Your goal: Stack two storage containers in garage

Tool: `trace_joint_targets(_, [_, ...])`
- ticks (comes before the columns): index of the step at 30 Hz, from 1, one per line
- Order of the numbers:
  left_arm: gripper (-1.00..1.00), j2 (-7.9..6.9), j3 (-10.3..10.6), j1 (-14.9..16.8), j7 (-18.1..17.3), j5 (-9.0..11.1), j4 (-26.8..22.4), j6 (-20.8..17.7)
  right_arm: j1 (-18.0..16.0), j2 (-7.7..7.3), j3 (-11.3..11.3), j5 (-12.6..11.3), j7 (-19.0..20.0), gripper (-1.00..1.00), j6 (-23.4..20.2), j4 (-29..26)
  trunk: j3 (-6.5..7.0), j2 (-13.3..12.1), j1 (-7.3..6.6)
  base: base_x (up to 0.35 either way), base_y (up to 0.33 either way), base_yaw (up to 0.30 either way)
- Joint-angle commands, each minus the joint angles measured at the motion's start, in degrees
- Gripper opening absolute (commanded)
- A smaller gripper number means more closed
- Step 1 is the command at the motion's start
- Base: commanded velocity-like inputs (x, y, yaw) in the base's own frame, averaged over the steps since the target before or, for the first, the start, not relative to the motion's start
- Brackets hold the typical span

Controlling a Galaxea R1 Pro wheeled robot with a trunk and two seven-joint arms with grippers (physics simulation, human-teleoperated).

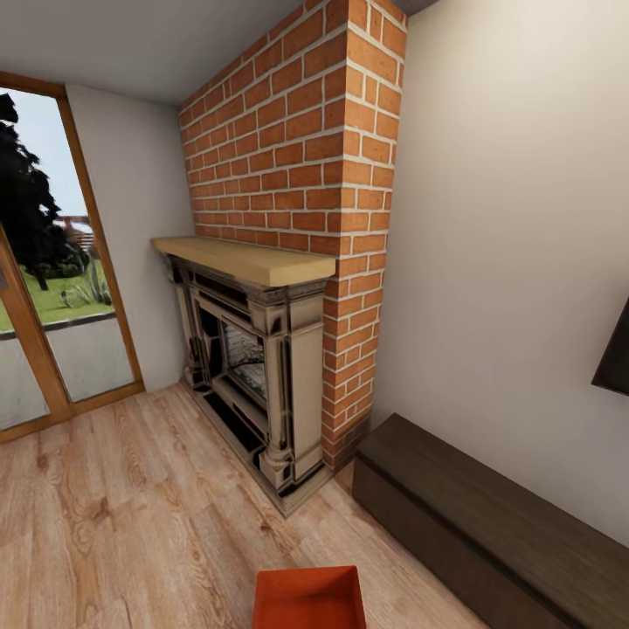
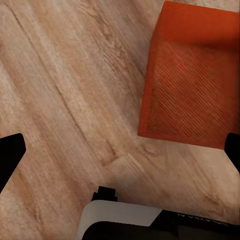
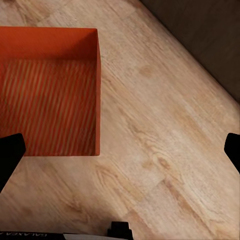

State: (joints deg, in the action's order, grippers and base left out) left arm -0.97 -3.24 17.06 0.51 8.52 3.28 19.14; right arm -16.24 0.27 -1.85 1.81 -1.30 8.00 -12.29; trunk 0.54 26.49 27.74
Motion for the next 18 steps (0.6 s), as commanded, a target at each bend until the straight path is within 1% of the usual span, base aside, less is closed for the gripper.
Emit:
trace_joint_targets(1, [1.00,0.26,-0.3,0.1,-0.1,0.3,0.2,0.2,-0.1,-0.01,-0.2,0.2,-0.2,1.00,0.3,0.1,-0.02,0.0,0.02,0.000,0.000,0.000])
trace_joint_targets(6, [1.00,-0.21,-0.5,0.1,0.0,0.5,0.1,0.2,-0.1,0.01,0.1,0.2,-0.2,1.00,0.3,0.1,-0.02,0.0,0.02,0.000,0.000,0.000])
trace_joint_targets(9, [1.00,0.30,-0.3,0.1,0.0,0.4,0.1,0.5,-0.1,0.04,0.0,0.4,-0.2,1.00,0.3,0.1,-0.02,0.0,0.02,0.000,0.000,0.000])
trace_joint_targets(15, [1.00,0.62,-0.1,0.1,-0.1,0.4,0.0,0.2,-0.1,-0.04,-0.3,0.7,0.2,1.00,0.0,0.0,-0.02,0.0,0.02,0.000,0.000,0.000])
trace_joint_targets(18, [1.00,0.57,0.0,0.1,-0.2,0.3,-1.5,-0.3,-0.1,-0.21,-0.3,0.9,0.2,1.00,-0.1,-0.1,-0.02,0.0,0.02,0.000,0.000,0.000])
